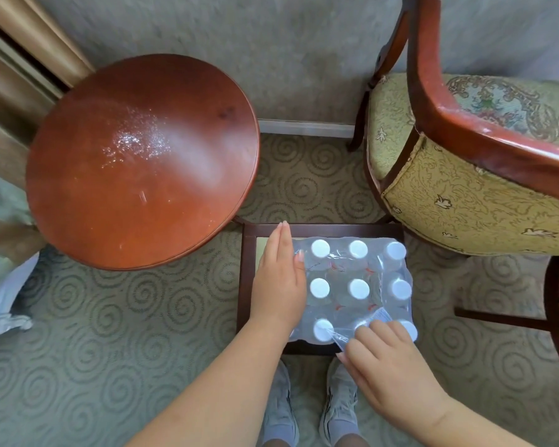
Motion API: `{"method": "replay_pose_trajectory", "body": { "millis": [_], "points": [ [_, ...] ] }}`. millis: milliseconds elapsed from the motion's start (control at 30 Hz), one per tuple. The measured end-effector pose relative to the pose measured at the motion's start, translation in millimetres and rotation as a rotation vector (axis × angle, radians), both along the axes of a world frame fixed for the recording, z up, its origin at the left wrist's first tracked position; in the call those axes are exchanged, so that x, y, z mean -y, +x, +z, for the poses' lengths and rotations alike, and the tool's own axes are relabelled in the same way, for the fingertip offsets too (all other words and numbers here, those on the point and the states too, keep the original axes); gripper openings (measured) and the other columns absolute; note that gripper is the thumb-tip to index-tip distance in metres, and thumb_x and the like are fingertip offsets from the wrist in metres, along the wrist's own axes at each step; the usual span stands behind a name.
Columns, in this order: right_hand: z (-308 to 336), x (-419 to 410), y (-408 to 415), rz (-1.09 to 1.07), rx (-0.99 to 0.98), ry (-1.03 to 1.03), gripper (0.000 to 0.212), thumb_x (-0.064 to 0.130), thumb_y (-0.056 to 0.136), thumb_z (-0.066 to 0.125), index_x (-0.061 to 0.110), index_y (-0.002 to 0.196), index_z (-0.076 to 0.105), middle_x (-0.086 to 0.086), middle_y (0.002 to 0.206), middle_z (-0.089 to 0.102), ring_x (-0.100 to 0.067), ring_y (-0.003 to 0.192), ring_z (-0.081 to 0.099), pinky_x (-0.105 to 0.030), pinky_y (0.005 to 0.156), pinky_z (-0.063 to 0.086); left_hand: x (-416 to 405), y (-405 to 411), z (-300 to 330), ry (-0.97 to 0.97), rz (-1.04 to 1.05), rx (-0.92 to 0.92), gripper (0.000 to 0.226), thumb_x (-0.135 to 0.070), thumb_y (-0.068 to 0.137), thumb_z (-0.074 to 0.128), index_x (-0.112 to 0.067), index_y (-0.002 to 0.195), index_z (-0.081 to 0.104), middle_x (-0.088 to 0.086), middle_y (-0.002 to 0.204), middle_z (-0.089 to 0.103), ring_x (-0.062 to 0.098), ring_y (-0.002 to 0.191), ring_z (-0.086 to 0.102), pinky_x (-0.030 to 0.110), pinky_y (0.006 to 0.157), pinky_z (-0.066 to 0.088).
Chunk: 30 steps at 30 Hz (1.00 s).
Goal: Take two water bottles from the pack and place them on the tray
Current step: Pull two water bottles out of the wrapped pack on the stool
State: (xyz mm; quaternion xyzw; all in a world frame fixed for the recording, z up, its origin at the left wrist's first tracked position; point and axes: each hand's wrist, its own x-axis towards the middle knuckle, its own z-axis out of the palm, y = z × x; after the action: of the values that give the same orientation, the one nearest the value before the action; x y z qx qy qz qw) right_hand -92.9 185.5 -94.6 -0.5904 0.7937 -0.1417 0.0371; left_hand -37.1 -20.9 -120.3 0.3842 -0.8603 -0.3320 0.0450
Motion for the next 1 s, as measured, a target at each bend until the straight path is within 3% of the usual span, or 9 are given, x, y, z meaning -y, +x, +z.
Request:
{"method": "replay_pose_trajectory", "body": {
  "millis": [167, 300, 367, 433, 500, 567, 667, 833, 1000],
  "points": [
    [-3, 2, 6, 0.010, 0.007, 0.133, 0.044, 0.041, 0.094, 0.054, 0.014, 0.060, 0.060, -0.005, 0.063, 0.054, -0.030, 0.056, 0.051, -0.041, 0.062, 0.027, 0, 0, -1, 0.004, 0.022, -0.009, 0.055, -0.025, 0.108, 0.040, -0.015, 0.160, 0.025, 0.001, 0.165, 0.031, 0.018, 0.148, 0.033, 0.041, 0.116, 0.040],
    [13, 26, -2, -0.168, 0.168, -0.003, 0.057, 0.037, 0.100, 0.052, 0.014, 0.048, 0.052, -0.006, 0.050, 0.047, -0.030, 0.049, 0.048, -0.037, 0.053, 0.043, 0, 0, -2, 0.015, 0.029, -0.014, 0.055, -0.027, 0.107, 0.041, -0.017, 0.159, 0.026, 0.001, 0.163, 0.034, 0.018, 0.147, 0.035, 0.043, 0.114, 0.042],
    [20, 48, -16, -0.207, 0.156, -0.011, 0.040, 0.031, 0.092, 0.062, 0.012, 0.058, 0.055, -0.006, 0.055, 0.051, -0.032, 0.052, 0.052, -0.039, 0.052, 0.046, 1, 0, -1, 0.022, 0.041, -0.016, 0.055, -0.027, 0.107, 0.042, -0.018, 0.159, 0.027, 0.000, 0.162, 0.035, 0.018, 0.147, 0.036, 0.044, 0.114, 0.043],
    [23, 72, -28, -0.193, 0.096, 0.139, 0.027, 0.037, 0.084, 0.075, 0.012, 0.080, 0.064, -0.004, 0.071, 0.064, -0.033, 0.067, 0.060, -0.042, 0.062, 0.048, 1, 0, -1, 0.031, 0.045, -0.014, 0.055, -0.028, 0.107, 0.041, -0.019, 0.159, 0.026, -0.001, 0.162, 0.034, 0.017, 0.147, 0.036, 0.044, 0.113, 0.043],
    [18, 89, -37, -0.128, 0.060, 0.287, 0.040, 0.048, 0.078, 0.081, 0.014, 0.095, 0.069, -0.004, 0.081, 0.071, -0.033, 0.079, 0.066, -0.043, 0.071, 0.051, 1, 1, -1, 0.036, 0.045, -0.015, 0.055, -0.029, 0.107, 0.041, -0.020, 0.160, 0.025, 0.000, 0.162, 0.034, 0.018, 0.146, 0.036, 0.044, 0.113, 0.044],
    [12, 99, -42, -0.046, 0.030, 0.349, 0.044, 0.052, 0.071, 0.086, 0.015, 0.087, 0.071, -0.005, 0.073, 0.073, -0.034, 0.076, 0.069, -0.043, 0.072, 0.052, 1, 1, -1, 0.039, 0.044, -0.016, 0.055, -0.028, 0.108, 0.042, -0.020, 0.160, 0.026, 0.001, 0.162, 0.035, 0.019, 0.146, 0.037, 0.044, 0.112, 0.043],
    [5, 103, -44, 0.024, 0.007, 0.312, 0.051, 0.048, 0.051, 0.097, 0.014, 0.077, 0.071, -0.003, 0.055, 0.067, -0.031, 0.058, 0.066, -0.039, 0.061, 0.054, 1, 1, -2, 0.051, 0.044, -0.020, 0.055, -0.028, 0.107, 0.043, -0.023, 0.160, 0.025, 0.000, 0.162, 0.035, 0.018, 0.147, 0.037, 0.044, 0.113, 0.043],
    [12, 94, -46, 0.045, 0.208, 0.187, 0.034, 0.027, 0.071, 0.092, 0.010, 0.078, 0.064, -0.005, 0.059, 0.066, -0.032, 0.063, 0.065, -0.039, 0.064, 0.051, 1, 4, -4, 0.086, 0.055, -0.049, 0.056, -0.030, 0.107, 0.045, -0.024, 0.159, 0.027, -0.002, 0.163, 0.034, 0.016, 0.148, 0.034, 0.043, 0.116, 0.040],
    [67, 80, -62, -0.003, 0.399, 0.012, 0.030, 0.026, 0.080, 0.081, 0.012, 0.074, 0.055, 0.007, 0.064, 0.045, -0.017, 0.066, 0.043, -0.028, 0.062, 0.028, 3, 3, -6, 0.105, 0.069, -0.070, 0.057, -0.027, 0.106, 0.049, -0.022, 0.159, 0.030, 0.001, 0.161, 0.038, 0.016, 0.148, 0.034, 0.041, 0.118, 0.037]
  ]
}}
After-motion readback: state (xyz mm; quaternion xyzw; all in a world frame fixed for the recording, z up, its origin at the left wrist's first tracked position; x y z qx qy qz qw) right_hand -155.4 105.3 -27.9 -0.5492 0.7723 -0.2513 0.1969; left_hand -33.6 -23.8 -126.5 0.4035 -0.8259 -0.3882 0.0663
